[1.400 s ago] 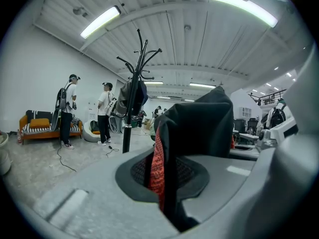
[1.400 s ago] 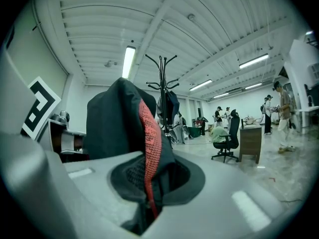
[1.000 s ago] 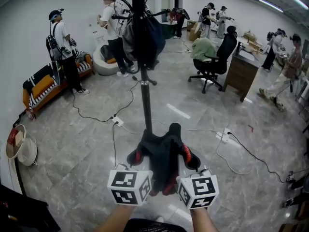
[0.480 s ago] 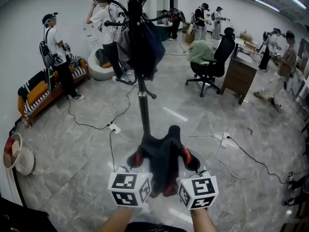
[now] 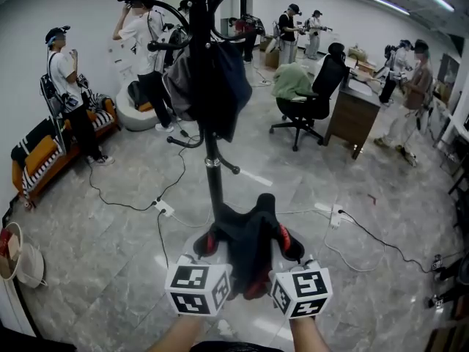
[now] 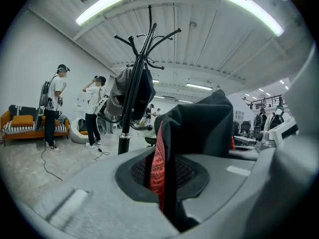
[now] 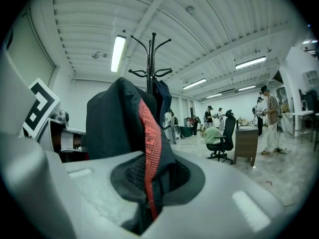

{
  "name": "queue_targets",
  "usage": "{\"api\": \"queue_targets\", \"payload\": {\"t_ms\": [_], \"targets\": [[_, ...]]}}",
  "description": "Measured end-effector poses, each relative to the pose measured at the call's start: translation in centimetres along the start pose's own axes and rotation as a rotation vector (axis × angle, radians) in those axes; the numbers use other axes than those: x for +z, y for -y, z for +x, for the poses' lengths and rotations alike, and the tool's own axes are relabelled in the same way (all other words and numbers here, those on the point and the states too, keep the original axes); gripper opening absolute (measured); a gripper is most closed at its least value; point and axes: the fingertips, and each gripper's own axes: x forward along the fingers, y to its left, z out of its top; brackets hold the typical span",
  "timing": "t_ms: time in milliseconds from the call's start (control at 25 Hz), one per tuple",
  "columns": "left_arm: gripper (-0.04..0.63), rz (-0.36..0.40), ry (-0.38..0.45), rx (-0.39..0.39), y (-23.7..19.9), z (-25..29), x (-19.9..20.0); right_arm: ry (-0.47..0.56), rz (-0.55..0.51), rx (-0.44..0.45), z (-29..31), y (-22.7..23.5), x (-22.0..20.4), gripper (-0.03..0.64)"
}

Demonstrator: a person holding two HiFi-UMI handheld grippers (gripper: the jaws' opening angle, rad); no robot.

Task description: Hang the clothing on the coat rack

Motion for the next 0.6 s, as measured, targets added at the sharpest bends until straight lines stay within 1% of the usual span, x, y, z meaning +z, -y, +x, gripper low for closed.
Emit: {"api": "queue_targets", "payload": {"t_ms": [320, 600], "targets": [[0.023, -0.004, 0.002, -0.059, -3.3, 3.4, 1.3, -0.004, -0.005, -0.062, 4.4, 0.0, 0.7, 0.025], [0.023, -0.009, 0.013, -0.075, -5.3, 4.7, 2.2, -0.004, -0.013, -0.092, 6.5, 0.1, 1.3, 0.025]]}}
